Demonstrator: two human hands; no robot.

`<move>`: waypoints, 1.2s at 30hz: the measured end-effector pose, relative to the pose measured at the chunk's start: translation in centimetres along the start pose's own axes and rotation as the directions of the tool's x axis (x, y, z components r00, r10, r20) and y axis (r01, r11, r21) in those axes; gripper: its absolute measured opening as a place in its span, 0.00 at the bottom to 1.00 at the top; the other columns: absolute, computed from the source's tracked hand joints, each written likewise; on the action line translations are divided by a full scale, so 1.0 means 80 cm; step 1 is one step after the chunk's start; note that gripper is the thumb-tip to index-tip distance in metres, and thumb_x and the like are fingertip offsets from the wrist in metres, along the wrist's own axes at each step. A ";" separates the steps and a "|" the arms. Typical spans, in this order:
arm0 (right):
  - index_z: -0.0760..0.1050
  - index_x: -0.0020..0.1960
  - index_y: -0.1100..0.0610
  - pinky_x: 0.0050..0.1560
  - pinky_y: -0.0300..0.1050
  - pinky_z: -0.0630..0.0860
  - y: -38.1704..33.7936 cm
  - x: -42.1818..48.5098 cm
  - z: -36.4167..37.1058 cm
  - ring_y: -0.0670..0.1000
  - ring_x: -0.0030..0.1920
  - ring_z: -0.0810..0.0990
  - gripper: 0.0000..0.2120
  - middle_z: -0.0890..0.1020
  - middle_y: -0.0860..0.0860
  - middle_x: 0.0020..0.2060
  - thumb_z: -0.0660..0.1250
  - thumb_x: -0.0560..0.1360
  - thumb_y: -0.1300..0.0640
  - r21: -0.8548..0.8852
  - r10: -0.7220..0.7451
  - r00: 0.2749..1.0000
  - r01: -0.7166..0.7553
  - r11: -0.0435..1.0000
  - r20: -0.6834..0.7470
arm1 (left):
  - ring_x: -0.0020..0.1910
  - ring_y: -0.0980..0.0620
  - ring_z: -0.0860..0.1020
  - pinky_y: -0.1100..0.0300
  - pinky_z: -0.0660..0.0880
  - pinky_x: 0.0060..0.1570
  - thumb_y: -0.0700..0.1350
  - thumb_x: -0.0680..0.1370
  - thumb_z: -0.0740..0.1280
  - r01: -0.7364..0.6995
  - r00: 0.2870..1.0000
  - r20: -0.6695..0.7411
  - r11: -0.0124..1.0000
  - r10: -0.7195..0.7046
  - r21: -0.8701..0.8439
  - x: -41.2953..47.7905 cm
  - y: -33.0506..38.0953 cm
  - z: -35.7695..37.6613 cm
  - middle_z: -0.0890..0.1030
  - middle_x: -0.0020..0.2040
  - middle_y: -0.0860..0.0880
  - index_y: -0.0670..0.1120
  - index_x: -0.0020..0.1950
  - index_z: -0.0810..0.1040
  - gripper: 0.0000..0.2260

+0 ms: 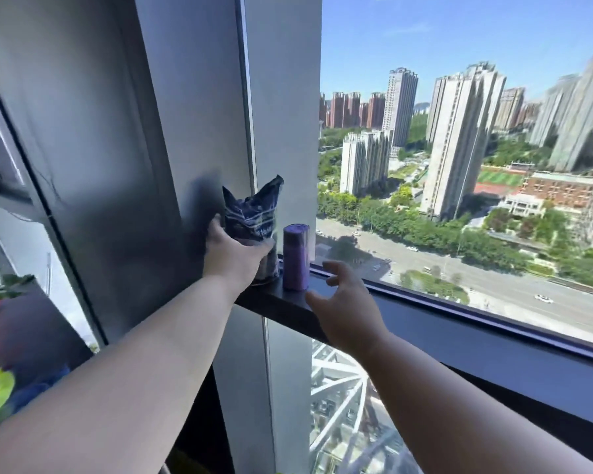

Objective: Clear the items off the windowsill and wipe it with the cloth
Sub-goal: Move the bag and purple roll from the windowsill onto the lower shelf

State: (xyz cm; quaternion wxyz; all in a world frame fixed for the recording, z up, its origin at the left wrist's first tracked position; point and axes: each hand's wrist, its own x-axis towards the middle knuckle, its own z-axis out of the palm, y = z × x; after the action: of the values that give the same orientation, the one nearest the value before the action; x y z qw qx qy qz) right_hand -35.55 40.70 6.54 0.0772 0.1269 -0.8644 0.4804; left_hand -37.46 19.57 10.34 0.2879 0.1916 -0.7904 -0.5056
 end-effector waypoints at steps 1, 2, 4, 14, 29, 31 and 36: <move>0.68 0.74 0.43 0.53 0.48 0.78 -0.001 0.013 0.002 0.51 0.56 0.81 0.32 0.78 0.48 0.63 0.70 0.71 0.41 -0.005 -0.005 1.000 0.005 1.000 0.005 | 0.74 0.48 0.76 0.51 0.70 0.76 0.60 0.64 0.82 -0.011 1.000 -0.007 1.000 0.011 -0.020 0.008 0.003 0.007 0.74 0.77 0.49 0.51 0.83 0.60 0.53; 0.67 0.76 0.44 0.57 0.50 0.78 -0.002 0.023 0.004 0.52 0.59 0.80 0.34 0.78 0.49 0.66 0.70 0.71 0.41 -0.010 -0.005 1.000 0.005 1.000 0.011 | 0.72 0.48 0.77 0.50 0.70 0.76 0.60 0.63 0.83 -0.021 1.000 -0.016 0.999 0.021 -0.030 0.014 0.005 0.014 0.76 0.75 0.50 0.51 0.81 0.62 0.52; 0.64 0.79 0.46 0.63 0.52 0.77 -0.005 0.046 0.008 0.54 0.64 0.79 0.38 0.77 0.51 0.69 0.69 0.70 0.41 -0.024 -0.004 1.000 0.004 1.000 0.020 | 0.70 0.48 0.79 0.48 0.73 0.75 0.61 0.61 0.83 -0.027 0.999 -0.038 0.999 0.025 -0.029 0.025 0.008 0.023 0.79 0.72 0.50 0.51 0.78 0.67 0.50; 0.68 0.75 0.46 0.60 0.52 0.78 0.001 0.118 0.044 0.55 0.61 0.81 0.38 0.82 0.50 0.63 0.72 0.67 0.39 -0.051 0.020 0.997 -0.016 0.999 0.074 | 0.66 0.45 0.81 0.49 0.79 0.69 0.66 0.58 0.81 -0.020 0.996 -0.089 0.997 0.026 0.069 0.038 -0.002 0.041 0.80 0.64 0.45 0.51 0.65 0.82 0.39; 0.72 0.49 0.37 0.38 0.46 0.78 0.001 0.052 0.072 0.42 0.37 0.81 0.15 0.84 0.37 0.40 0.69 0.64 0.40 0.109 -0.138 0.985 0.126 0.986 0.108 | 0.52 0.46 0.89 0.42 0.84 0.58 0.54 0.63 0.84 -0.170 0.985 -0.041 0.979 0.166 -0.110 -0.043 -0.043 -0.032 0.90 0.51 0.49 0.49 0.57 0.84 0.25; 0.73 0.50 0.38 0.41 0.49 0.81 -0.003 0.024 0.078 0.42 0.38 0.82 0.16 0.84 0.35 0.42 0.71 0.64 0.41 0.146 -0.149 0.979 0.128 0.981 0.140 | 0.58 0.48 0.87 0.42 0.82 0.63 0.52 0.63 0.85 -0.195 0.980 -0.051 0.969 0.190 -0.151 -0.069 -0.057 -0.052 0.89 0.57 0.50 0.48 0.63 0.82 0.30; 0.74 0.51 0.39 0.40 0.45 0.81 -0.003 -0.052 0.112 0.41 0.39 0.82 0.16 0.83 0.34 0.43 0.73 0.66 0.41 0.175 -0.175 0.962 0.139 0.975 0.208 | 0.57 0.51 0.88 0.42 0.82 0.64 0.53 0.63 0.86 -0.130 0.990 -0.076 0.980 0.120 -0.147 -0.143 -0.105 -0.106 0.90 0.56 0.52 0.48 0.62 0.84 0.29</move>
State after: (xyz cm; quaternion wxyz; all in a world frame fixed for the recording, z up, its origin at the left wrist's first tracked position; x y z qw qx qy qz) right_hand -31.56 33.55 0.96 0.0074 0.2538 -0.8137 0.5229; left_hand -23.13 17.05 2.43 0.3590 0.1356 -0.7502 -0.5385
